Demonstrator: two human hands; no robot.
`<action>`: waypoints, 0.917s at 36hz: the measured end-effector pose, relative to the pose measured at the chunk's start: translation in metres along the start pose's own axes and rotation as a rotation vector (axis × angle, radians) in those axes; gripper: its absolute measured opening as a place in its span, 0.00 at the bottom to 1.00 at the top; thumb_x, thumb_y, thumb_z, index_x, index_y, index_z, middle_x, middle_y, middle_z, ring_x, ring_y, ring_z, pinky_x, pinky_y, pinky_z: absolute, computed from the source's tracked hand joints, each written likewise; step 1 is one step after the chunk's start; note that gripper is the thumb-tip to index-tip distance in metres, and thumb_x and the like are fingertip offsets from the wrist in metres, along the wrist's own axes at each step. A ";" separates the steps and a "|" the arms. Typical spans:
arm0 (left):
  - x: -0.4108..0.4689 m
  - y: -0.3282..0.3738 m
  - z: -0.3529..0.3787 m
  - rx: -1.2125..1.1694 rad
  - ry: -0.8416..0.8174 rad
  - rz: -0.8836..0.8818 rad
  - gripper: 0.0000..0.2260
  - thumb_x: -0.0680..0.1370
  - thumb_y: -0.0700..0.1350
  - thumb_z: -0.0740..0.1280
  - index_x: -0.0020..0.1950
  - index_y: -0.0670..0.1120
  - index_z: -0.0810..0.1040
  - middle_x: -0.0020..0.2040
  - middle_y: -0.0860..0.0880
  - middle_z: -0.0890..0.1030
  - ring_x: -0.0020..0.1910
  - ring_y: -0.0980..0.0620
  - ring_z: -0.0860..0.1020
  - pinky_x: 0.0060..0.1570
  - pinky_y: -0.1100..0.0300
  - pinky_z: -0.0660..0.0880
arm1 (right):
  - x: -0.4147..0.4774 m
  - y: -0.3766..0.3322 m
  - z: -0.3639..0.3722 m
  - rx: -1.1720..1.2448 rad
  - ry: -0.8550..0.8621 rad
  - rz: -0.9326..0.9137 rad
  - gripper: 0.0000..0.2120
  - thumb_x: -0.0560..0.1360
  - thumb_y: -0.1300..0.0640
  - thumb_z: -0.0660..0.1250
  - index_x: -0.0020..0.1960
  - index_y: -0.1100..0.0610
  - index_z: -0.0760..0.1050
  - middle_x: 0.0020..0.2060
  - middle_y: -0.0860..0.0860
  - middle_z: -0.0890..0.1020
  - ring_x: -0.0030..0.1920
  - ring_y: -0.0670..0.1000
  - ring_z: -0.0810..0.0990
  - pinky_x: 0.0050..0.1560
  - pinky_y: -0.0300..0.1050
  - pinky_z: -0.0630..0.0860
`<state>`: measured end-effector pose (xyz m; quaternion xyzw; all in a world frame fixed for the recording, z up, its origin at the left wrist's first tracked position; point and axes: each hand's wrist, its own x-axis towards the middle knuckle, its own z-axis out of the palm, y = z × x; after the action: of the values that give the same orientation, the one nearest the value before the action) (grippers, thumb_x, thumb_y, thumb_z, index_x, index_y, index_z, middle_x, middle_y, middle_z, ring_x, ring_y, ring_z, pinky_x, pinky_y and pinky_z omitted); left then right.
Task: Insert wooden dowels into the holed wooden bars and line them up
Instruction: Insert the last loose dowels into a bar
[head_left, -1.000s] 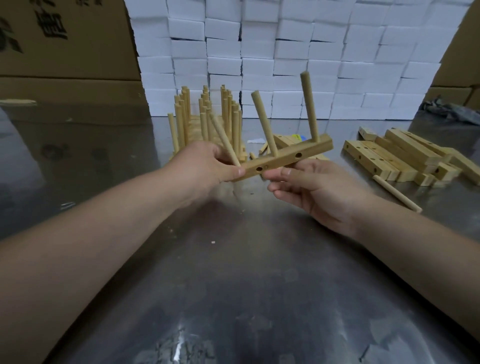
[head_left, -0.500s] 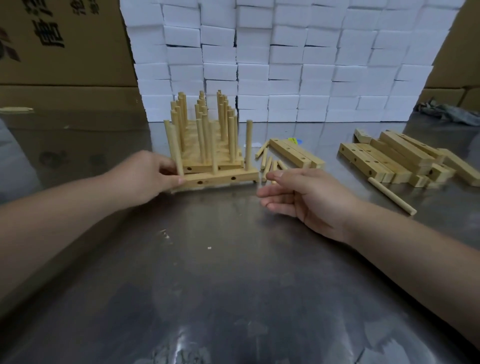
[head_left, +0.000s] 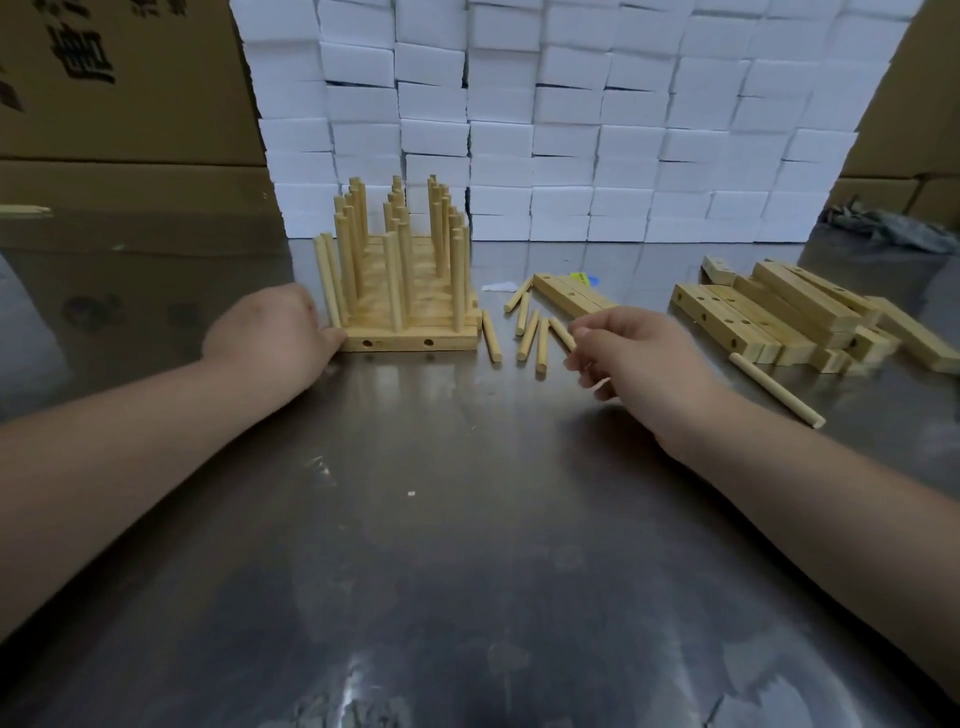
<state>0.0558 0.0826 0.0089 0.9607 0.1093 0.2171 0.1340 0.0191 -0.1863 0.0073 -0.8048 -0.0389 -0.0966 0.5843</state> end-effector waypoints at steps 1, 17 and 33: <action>-0.004 0.005 -0.001 0.028 0.016 0.024 0.13 0.76 0.52 0.64 0.35 0.47 0.68 0.35 0.48 0.72 0.39 0.46 0.71 0.32 0.57 0.62 | 0.002 0.001 -0.003 -0.056 0.039 -0.021 0.07 0.77 0.58 0.62 0.42 0.51 0.76 0.33 0.47 0.80 0.32 0.44 0.75 0.35 0.37 0.72; -0.046 0.107 0.030 -0.025 -0.304 0.381 0.15 0.78 0.57 0.56 0.59 0.53 0.75 0.57 0.47 0.72 0.55 0.46 0.73 0.45 0.57 0.67 | 0.030 0.018 -0.031 -0.933 -0.119 0.034 0.20 0.80 0.54 0.55 0.72 0.50 0.65 0.71 0.50 0.66 0.66 0.55 0.68 0.60 0.45 0.65; -0.047 0.106 0.031 -0.021 -0.236 0.293 0.12 0.78 0.53 0.56 0.50 0.47 0.72 0.42 0.49 0.72 0.42 0.47 0.72 0.33 0.58 0.64 | 0.031 0.016 -0.024 -0.931 0.015 -0.103 0.18 0.79 0.53 0.56 0.66 0.57 0.70 0.66 0.55 0.70 0.65 0.57 0.68 0.62 0.49 0.65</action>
<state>0.0442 -0.0358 -0.0042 0.9837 -0.0508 0.1213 0.1230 0.0499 -0.2155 0.0063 -0.9777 -0.0270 -0.1386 0.1556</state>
